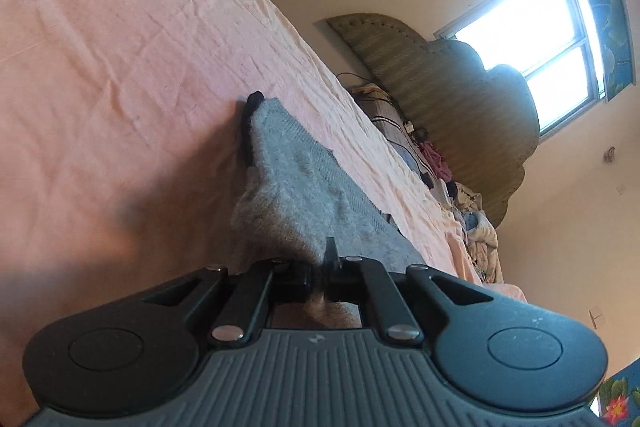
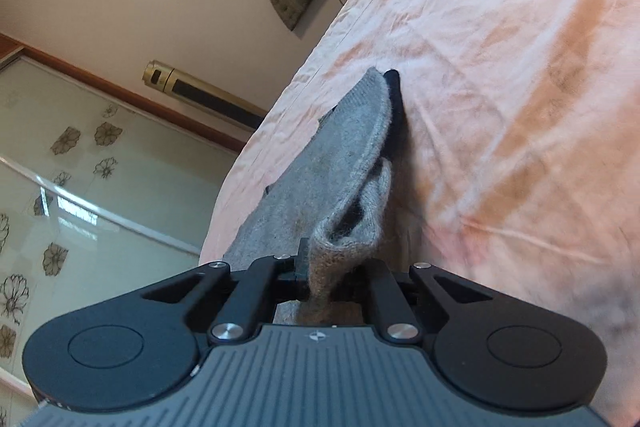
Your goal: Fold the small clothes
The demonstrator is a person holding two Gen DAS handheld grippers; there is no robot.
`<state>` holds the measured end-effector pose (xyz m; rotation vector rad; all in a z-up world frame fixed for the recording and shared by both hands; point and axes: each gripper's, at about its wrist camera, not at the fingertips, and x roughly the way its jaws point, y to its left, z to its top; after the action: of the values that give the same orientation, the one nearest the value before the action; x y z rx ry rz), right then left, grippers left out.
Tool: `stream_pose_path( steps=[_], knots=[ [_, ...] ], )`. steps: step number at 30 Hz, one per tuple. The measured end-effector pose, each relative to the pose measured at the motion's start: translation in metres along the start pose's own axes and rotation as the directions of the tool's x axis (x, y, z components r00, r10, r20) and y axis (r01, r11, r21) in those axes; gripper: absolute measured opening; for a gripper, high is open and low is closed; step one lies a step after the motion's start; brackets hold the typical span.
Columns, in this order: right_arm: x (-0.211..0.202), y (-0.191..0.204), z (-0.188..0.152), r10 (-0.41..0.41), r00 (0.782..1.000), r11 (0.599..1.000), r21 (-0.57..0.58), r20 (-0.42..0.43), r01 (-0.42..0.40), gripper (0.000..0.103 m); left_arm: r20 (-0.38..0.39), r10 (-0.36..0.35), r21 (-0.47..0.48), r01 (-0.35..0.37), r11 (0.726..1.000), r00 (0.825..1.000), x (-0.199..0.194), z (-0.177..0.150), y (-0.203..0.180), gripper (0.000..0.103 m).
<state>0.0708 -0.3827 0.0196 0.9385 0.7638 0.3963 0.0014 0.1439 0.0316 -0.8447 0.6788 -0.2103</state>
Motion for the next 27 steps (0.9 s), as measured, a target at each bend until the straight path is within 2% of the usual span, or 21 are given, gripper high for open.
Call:
stream_pose_path(
  steps=[5, 7, 8, 9, 10, 11, 12, 14, 15, 17, 19, 22, 23, 24, 25, 26, 27],
  knots=[
    [-0.049, -0.014, -0.047, 0.013, 0.993, 1.0, 0.015, -0.121, -0.012, 0.015, -0.128, 0.08, 0.095, -0.068, 0.993, 0.989, -0.045, -0.043, 0.022, 0.005],
    [-0.06, -0.016, -0.051, -0.087, 0.988, 0.996, -0.027, -0.13, 0.084, 0.031, -0.163, 0.129, 0.162, -0.103, 0.981, 0.978, -0.054, -0.046, 0.028, 0.006],
    [-0.065, -0.015, -0.046, -0.14, 0.984, 0.989, -0.062, -0.107, 0.134, 0.058, -0.157, 0.157, 0.189, -0.126, 0.974, 0.975, -0.056, -0.042, 0.027, 0.009],
    [-0.069, -0.012, -0.038, -0.163, 0.985, 0.984, -0.089, -0.064, 0.157, 0.076, -0.138, 0.173, 0.208, -0.142, 0.968, 0.975, -0.057, -0.034, 0.025, 0.015],
    [-0.072, -0.009, -0.025, -0.159, 0.987, 0.981, -0.11, -0.011, 0.157, 0.076, -0.09, 0.179, 0.222, -0.156, 0.963, 0.98, -0.06, -0.022, 0.022, 0.02],
    [-0.069, -0.005, -0.009, -0.142, 0.99, 0.982, -0.126, 0.012, 0.143, 0.075, -0.031, 0.173, 0.229, -0.162, 0.96, 0.984, -0.06, -0.01, 0.018, 0.036],
    [-0.064, 0.002, 0.004, -0.129, 0.991, 0.98, -0.15, 0.026, 0.132, 0.075, 0.037, 0.167, 0.239, -0.171, 0.956, 0.985, -0.059, 0.003, 0.011, 0.061],
    [-0.039, 0.017, 0.036, -0.113, 0.993, 0.965, -0.233, 0.043, 0.12, 0.075, 0.15, 0.133, 0.313, -0.174, 0.934, 0.98, -0.045, 0.026, -0.008, 0.088],
    [-0.022, 0.025, 0.051, -0.127, 0.991, 0.954, -0.27, 0.04, 0.133, 0.075, 0.179, 0.12, 0.366, -0.179, 0.913, 0.977, -0.031, 0.037, -0.018, 0.088],
    [0.015, 0.037, 0.074, -0.177, 0.984, 0.918, -0.355, 0.031, 0.177, 0.075, 0.141, 0.156, 0.431, -0.203, 0.879, 0.978, 0.011, 0.06, -0.033, 0.088],
    [0.053, 0.04, 0.092, -0.239, 0.971, 0.888, -0.405, 0.003, 0.22, 0.075, 0.063, 0.172, 0.424, -0.182, 0.887, 0.983, 0.053, 0.079, -0.036, 0.088],
    [0.095, 0.031, 0.106, -0.312, 0.949, 0.864, -0.425, -0.036, 0.268, 0.074, -0.003, 0.227, 0.425, -0.204, 0.882, 0.974, 0.104, 0.092, -0.032, 0.087],
    [0.108, 0.029, 0.106, -0.326, 0.944, 0.864, -0.424, -0.06, 0.272, 0.072, -0.021, 0.249, 0.429, -0.216, 0.877, 0.968, 0.118, 0.093, -0.03, 0.087],
    [0.118, 0.026, 0.105, -0.339, 0.937, 0.863, -0.424, -0.087, 0.273, 0.059, -0.036, 0.266, 0.432, -0.225, 0.873, 0.963, 0.129, 0.093, -0.028, 0.086],
    [0.127, 0.023, 0.103, -0.35, 0.929, 0.861, -0.43, -0.117, 0.271, 0.048, -0.053, 0.277, 0.442, -0.226, 0.868, 0.959, 0.139, 0.092, -0.026, 0.081],
    [0.134, 0.021, 0.099, -0.363, 0.924, 0.851, -0.449, -0.125, 0.274, 0.026, -0.071, 0.294, 0.462, -0.23, 0.856, 0.953, 0.148, 0.089, -0.024, 0.062],
    [0.136, 0.023, 0.097, -0.362, 0.926, 0.839, -0.472, -0.111, 0.271, 0.017, -0.07, 0.329, 0.49, -0.255, 0.834, 0.942, 0.156, 0.084, -0.024, 0.036]
  ],
)
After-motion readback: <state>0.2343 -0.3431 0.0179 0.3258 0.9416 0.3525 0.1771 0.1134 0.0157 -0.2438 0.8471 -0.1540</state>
